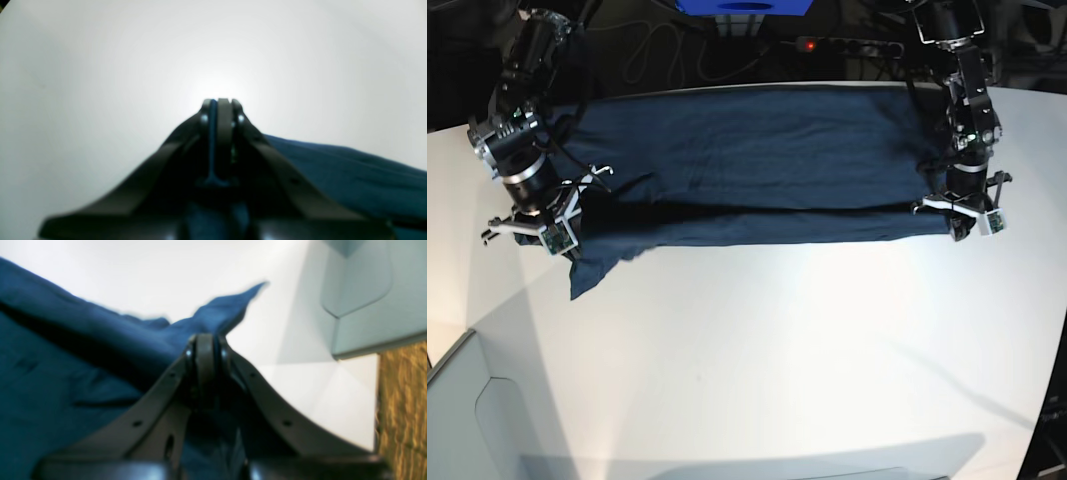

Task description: Fold the T-shirt properly

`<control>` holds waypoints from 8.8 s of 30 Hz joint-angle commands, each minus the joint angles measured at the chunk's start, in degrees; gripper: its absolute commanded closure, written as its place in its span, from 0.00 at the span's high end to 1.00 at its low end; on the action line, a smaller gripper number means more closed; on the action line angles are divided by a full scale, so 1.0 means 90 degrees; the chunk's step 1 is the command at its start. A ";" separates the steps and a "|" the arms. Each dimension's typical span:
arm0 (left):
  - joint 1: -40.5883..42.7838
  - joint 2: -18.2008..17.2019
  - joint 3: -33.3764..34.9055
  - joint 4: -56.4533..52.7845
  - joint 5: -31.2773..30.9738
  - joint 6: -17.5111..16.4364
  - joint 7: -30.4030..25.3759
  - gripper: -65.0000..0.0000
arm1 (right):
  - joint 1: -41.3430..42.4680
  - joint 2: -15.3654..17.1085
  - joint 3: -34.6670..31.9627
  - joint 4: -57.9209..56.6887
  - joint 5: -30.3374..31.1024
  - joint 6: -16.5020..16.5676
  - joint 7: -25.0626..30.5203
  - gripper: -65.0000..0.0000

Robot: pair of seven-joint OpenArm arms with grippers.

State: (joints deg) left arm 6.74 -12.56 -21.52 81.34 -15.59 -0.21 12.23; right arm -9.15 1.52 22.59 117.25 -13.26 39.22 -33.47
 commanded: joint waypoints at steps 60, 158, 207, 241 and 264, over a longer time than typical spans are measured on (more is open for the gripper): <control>0.1317 -0.0212 -0.0056 0.1253 -0.0021 0.0018 -0.0172 0.00 | -0.2241 -0.0037 0.1051 0.0134 0.0101 0.0086 0.0794 0.00; 0.1932 0.0062 -0.0046 0.0432 -0.0030 0.0008 -0.0191 0.00 | -0.1978 -0.0115 0.0601 -0.0667 0.0101 0.0086 0.0745 0.70; 0.1434 0.1888 0.3763 0.2015 0.2148 0.0087 -0.0172 0.00 | -0.0981 0.0149 0.0914 -0.2405 0.0091 0.0086 0.0794 0.70; 0.0574 0.2279 0.4721 0.0852 0.2119 0.0087 -0.0143 0.00 | -0.0971 0.0158 0.0904 -0.2405 0.0081 0.0086 0.0794 0.70; 0.0457 0.2289 0.5053 0.0696 0.2109 0.0087 0.0316 0.35 | -0.0971 0.0158 0.0904 -0.2366 0.0081 0.0086 0.0794 0.70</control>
State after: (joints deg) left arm 11.16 7.14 23.51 86.28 3.84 1.02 16.58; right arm -17.98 2.39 30.68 95.09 -11.94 39.42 -26.13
